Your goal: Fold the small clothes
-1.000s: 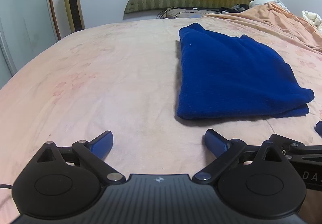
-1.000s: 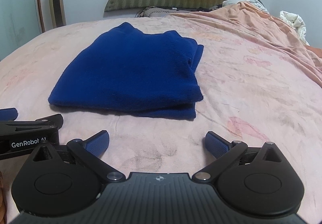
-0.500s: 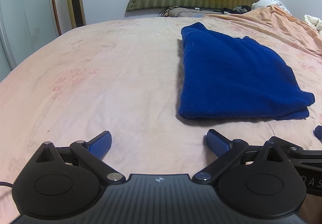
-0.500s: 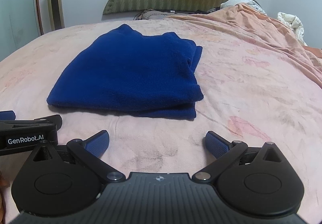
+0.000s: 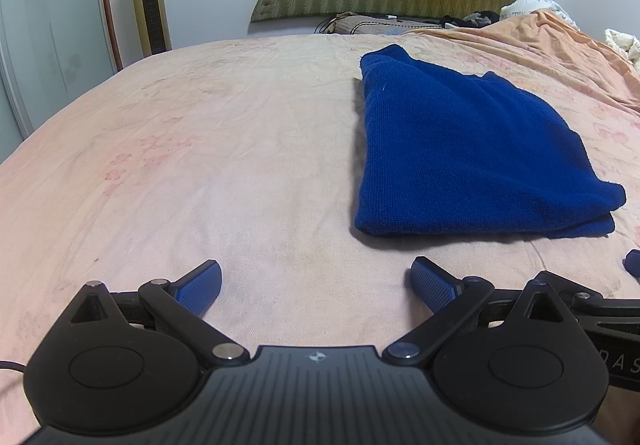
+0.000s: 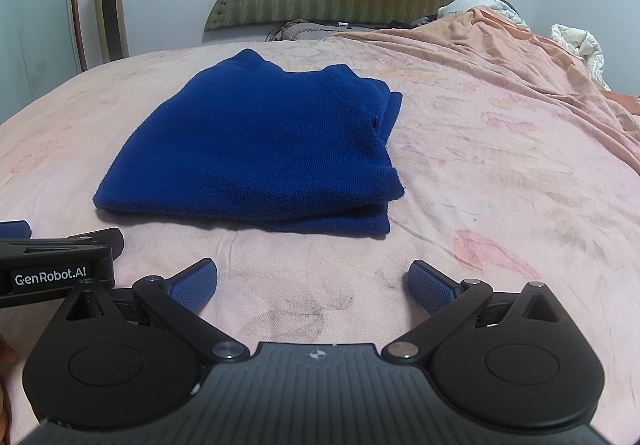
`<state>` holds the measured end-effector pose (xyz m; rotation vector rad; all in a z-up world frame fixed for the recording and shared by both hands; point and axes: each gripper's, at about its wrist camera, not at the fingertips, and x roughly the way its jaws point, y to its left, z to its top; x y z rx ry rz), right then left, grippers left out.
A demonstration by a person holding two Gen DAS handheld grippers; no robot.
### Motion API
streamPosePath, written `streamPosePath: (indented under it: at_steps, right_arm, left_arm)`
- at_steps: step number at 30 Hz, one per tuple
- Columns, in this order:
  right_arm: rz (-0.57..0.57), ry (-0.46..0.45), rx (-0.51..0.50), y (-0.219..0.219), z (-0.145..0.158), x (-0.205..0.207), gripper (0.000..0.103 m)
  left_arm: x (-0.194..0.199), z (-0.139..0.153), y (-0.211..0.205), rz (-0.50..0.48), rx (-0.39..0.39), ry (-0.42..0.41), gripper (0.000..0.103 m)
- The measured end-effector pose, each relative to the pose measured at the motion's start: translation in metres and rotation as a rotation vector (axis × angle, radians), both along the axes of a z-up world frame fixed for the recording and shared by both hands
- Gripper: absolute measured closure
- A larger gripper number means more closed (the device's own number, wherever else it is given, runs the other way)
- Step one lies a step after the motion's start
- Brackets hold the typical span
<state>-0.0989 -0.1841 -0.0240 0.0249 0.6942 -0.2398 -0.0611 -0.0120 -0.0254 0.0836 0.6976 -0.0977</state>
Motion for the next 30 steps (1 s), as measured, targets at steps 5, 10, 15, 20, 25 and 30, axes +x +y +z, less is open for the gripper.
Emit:
streamPosePath:
  at_steps: [5,10,15,20,25,30]
  right_arm:
    - [0.0,0.0,0.0,0.0003,0.0,0.0001,0.0]
    - [0.0,0.0,0.0,0.0003,0.0,0.0,0.0]
    - [0.0,-0.001,0.0,0.0005,0.0,-0.0001,0.0]
    - [0.0,-0.001,0.0,0.0004,0.0,0.0,0.0]
    - [0.0,-0.001,0.0,0.0005,-0.0001,-0.0001,0.0]
    - [-0.001,-0.003,0.002,0.0012,0.0,-0.0003,0.0]
  left_arm:
    - [-0.0007,0.0004,-0.0004,0.003,0.006,-0.001,0.0]
    - [-0.0006,0.0004,-0.0004,0.002,0.006,-0.001,0.0]
    - [-0.0007,0.0004,-0.0004,0.002,0.006,-0.001,0.0]
    - [-0.0008,0.0003,-0.0006,0.004,0.009,-0.003,0.0]
    - [-0.0007,0.0003,-0.0006,0.003,0.008,-0.002,0.0]
    - [0.0,-0.0001,-0.0007,0.004,0.003,0.0,0.0]
